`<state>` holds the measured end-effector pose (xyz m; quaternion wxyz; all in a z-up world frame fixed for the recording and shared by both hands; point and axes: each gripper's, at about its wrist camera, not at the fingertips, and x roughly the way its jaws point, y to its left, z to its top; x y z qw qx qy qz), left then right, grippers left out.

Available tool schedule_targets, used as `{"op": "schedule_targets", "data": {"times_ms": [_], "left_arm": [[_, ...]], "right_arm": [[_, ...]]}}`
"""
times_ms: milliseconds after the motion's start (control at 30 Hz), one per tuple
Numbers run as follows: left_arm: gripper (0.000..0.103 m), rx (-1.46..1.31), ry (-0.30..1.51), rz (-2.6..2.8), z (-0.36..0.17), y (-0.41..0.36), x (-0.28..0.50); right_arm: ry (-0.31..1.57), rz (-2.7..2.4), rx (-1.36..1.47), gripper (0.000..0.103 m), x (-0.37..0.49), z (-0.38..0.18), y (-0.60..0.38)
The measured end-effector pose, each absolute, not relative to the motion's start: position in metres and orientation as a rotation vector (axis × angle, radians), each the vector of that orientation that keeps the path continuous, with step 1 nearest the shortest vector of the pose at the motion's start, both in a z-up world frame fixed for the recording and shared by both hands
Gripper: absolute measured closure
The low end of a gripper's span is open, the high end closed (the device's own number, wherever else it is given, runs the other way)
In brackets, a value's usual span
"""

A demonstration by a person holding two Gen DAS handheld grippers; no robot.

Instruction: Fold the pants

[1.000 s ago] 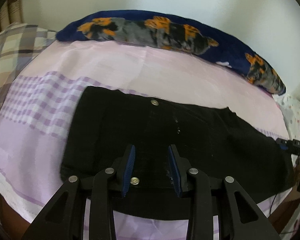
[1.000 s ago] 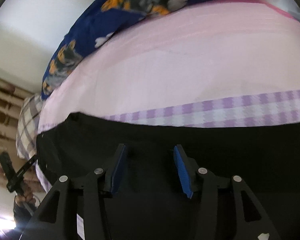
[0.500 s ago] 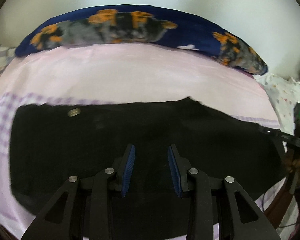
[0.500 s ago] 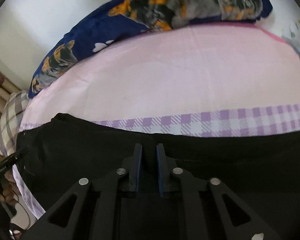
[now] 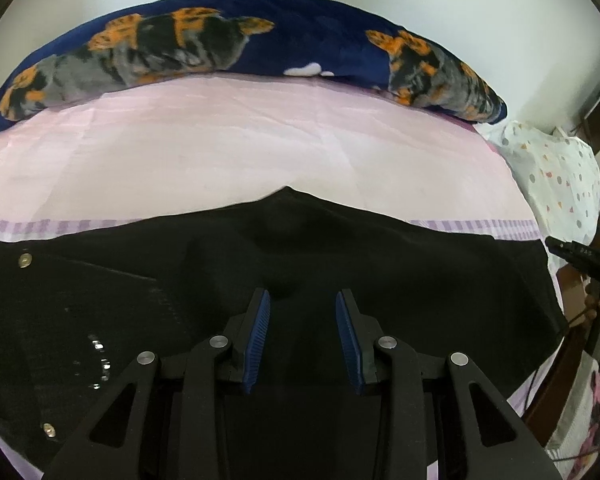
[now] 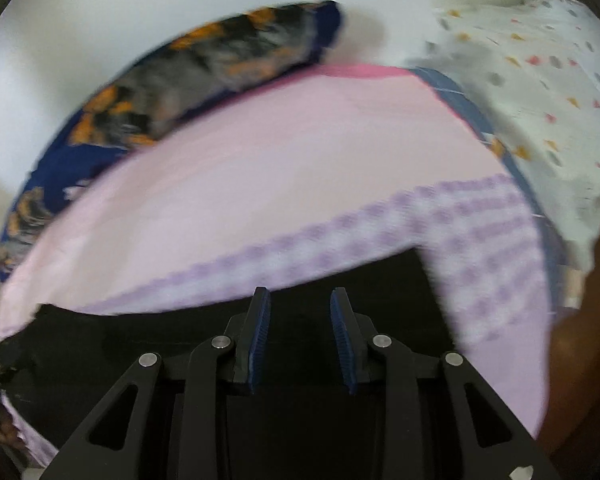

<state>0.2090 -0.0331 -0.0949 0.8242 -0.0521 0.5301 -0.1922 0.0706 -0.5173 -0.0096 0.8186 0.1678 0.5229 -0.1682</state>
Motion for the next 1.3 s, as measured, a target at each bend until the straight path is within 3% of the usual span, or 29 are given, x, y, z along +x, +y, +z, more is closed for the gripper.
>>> {"op": "schedule_targets", "data": {"times_ms": [433, 467, 600, 733, 900, 1200, 1267, 1300], "left_arm": [[0.067, -0.058, 1.176, -0.383, -0.109, -0.049, 0.213], [0.067, -0.058, 1.178, -0.38, -0.11, -0.05, 0.214], [0.067, -0.066, 1.184, -0.368, -0.113, -0.05, 0.215], [0.067, -0.068, 1.184, -0.37, -0.113, -0.05, 0.216], [0.067, -0.066, 1.168, -0.373, -0.109, -0.049, 0.217], [0.067, -0.072, 1.126, -0.326, -0.118, -0.032, 0.221], [0.067, -0.089, 1.109, -0.336, -0.12, -0.027, 0.221], [0.067, -0.084, 1.102, -0.339, -0.12, -0.027, 0.221]], "right_arm": [[1.158, -0.38, 0.229, 0.051, 0.076, -0.044, -0.534], [1.154, -0.378, 0.224, 0.053, 0.077, -0.044, -0.532], [1.154, -0.335, 0.21, 0.092, 0.079, -0.043, -0.524], [1.132, -0.354, 0.154, 0.099, 0.076, -0.038, -0.515], [1.024, -0.491, 0.197, 0.1, 0.068, -0.022, -0.537], [1.046, -0.572, 0.223, 0.099, 0.076, -0.038, -0.551], [1.051, -0.59, 0.219, 0.09, 0.075, -0.041, -0.554], [1.05, -0.605, 0.222, 0.079, 0.073, -0.042, -0.554]]}}
